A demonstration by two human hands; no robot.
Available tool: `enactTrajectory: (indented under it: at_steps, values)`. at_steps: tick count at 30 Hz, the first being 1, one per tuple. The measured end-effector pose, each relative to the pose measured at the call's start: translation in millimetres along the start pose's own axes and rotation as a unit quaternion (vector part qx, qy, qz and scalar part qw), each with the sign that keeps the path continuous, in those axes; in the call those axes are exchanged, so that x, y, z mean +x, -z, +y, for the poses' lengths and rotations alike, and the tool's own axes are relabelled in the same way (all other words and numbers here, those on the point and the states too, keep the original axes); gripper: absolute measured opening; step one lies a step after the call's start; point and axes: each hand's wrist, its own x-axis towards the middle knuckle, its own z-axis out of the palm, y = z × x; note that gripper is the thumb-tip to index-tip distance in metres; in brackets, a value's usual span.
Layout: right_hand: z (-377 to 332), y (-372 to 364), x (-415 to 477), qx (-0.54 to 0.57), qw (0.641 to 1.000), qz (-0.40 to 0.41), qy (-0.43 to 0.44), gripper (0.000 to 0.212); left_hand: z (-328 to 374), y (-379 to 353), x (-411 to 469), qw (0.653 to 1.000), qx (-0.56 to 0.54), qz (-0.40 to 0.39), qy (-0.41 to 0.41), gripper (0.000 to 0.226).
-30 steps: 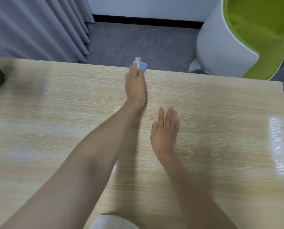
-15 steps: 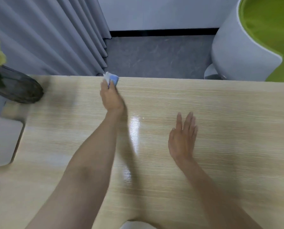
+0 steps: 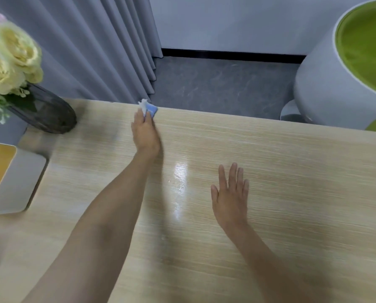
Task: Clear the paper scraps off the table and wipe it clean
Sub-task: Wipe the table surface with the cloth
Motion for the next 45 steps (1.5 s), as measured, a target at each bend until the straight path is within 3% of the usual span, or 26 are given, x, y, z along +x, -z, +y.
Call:
enactTrajectory:
  at_steps: [2, 3, 5, 6, 10, 12, 13, 15, 18, 19, 20, 21, 24, 26, 27, 28, 30, 31, 32, 34, 37, 39, 40, 42, 43, 45]
  values:
    - [-3, 0, 0, 0.007, 1.000, 0.000, -0.012, 0.059, 26, -13, -33, 0.995, -0.005, -0.051, -0.084, 0.044]
    - [-4, 1, 0, 0.007, 1.000, 0.004, -0.015, 0.058, 31, -19, -50, 0.977, 0.012, -0.132, -0.167, 0.041]
    - [-4, 0, 0, -0.007, 1.000, 0.008, -0.016, 0.058, 24, -17, -67, 0.876, 0.092, -0.257, -0.397, 0.037]
    - [-3, 1, 0, -0.015, 1.000, 0.012, -0.015, 0.059, 11, -14, -53, 0.845, 0.126, -0.265, -0.446, 0.039]
    - [1, 4, -1, -0.014, 1.000, -0.017, 0.006, 0.058, -8, 13, -13, 0.950, 0.171, -0.095, -0.243, 0.048]
    - [-2, 5, -1, -0.002, 1.000, -0.008, 0.000, 0.059, 5, 7, -22, 0.982, 0.127, -0.061, -0.128, 0.049]
    - [-4, 7, -1, -0.001, 1.000, -0.004, -0.004, 0.060, 14, 1, -33, 0.982, 0.135, -0.049, -0.123, 0.049]
    - [-7, 9, -1, -0.007, 1.000, -0.027, -0.011, 0.060, 28, -9, -72, 0.973, 0.124, -0.098, -0.171, 0.049]
    - [-5, 11, -1, -0.014, 0.999, -0.043, -0.006, 0.060, 7, 2, -115, 0.870, 0.140, -0.207, -0.425, 0.047]
    - [-5, 12, -1, -0.011, 0.999, -0.040, -0.004, 0.060, -11, 11, -104, 0.833, 0.154, -0.200, -0.492, 0.045]
    - [-4, 12, -1, -0.009, 0.999, -0.039, -0.002, 0.060, -24, 23, -90, 0.835, 0.166, -0.198, -0.485, 0.041]
    - [-4, 12, -1, -0.011, 0.999, -0.040, 0.000, 0.060, -34, 33, -78, 0.862, 0.168, -0.187, -0.440, 0.038]
    - [-5, 13, -1, -0.020, 0.999, -0.046, -0.001, 0.059, -42, 42, -68, 0.979, 0.100, -0.066, -0.164, 0.042]
    - [-7, 13, -2, -0.016, 0.999, -0.042, -0.003, 0.060, -20, 26, -98, 0.995, 0.052, -0.057, -0.068, 0.051]
    - [-6, 13, -2, -0.016, 0.999, -0.046, -0.003, 0.060, -8, 21, -121, 0.990, 0.049, -0.091, -0.097, 0.051]
    - [-5, 13, -2, -0.019, 0.998, -0.051, -0.001, 0.060, -6, 15, -143, 0.963, 0.079, -0.146, -0.210, 0.049]
    - [-3, 15, -2, -0.021, 0.998, -0.060, 0.007, 0.060, -22, 17, -166, 0.858, 0.158, -0.205, -0.443, 0.047]
    - [-2, 16, -1, -0.020, 0.998, -0.062, 0.009, 0.060, -39, 21, -153, 0.816, 0.173, -0.197, -0.515, 0.045]
    - [-1, 17, -1, -0.022, 0.998, -0.065, 0.010, 0.060, -51, 25, -137, 0.799, 0.178, -0.178, -0.545, 0.043]
    - [-1, 18, -2, -0.036, 0.996, -0.077, 0.011, 0.060, -63, 37, -112, 0.860, 0.192, -0.145, -0.450, 0.042]
    - [-2, 19, -2, -0.041, 0.996, -0.082, 0.009, 0.060, -37, 37, -119, 0.971, 0.120, -0.081, -0.193, 0.037]
    - [-2, 20, -2, -0.042, 0.995, -0.085, 0.009, 0.060, -3, 28, -147, 0.988, 0.045, -0.051, -0.136, 0.036]
    - [-2, 20, -2, -0.042, 0.995, -0.087, 0.010, 0.060, 8, 26, -164, 0.981, 0.048, -0.080, -0.167, 0.041]
    - [0, 21, -1, -0.042, 0.995, -0.091, 0.017, 0.060, -2, 29, -195, 0.924, 0.105, -0.181, -0.321, 0.040]
    - [2, 22, -1, -0.039, 0.994, -0.096, 0.021, 0.060, -17, 34, -193, 0.878, 0.141, -0.178, -0.421, 0.043]
    - [6, 23, 0, -0.041, 0.993, -0.103, 0.029, 0.061, -53, 51, -161, 0.827, 0.192, -0.176, -0.499, 0.041]
